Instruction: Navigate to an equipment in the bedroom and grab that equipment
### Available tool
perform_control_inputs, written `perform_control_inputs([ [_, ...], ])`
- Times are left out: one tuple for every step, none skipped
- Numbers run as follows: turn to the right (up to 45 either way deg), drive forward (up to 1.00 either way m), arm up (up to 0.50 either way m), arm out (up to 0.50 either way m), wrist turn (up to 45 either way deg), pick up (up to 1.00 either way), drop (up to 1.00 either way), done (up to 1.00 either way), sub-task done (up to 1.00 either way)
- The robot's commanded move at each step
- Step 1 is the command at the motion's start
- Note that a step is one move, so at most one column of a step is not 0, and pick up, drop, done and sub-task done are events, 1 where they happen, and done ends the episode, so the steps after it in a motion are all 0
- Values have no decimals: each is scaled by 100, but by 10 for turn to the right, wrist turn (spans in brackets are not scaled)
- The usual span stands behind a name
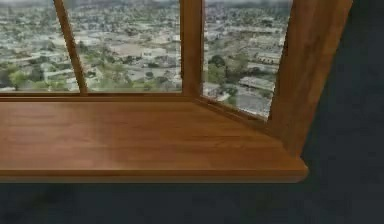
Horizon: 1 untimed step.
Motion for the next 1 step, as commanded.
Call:
perform_control_inputs([
  [450, 0, 0, 0, 0, 0, 0, 0, 0],
])
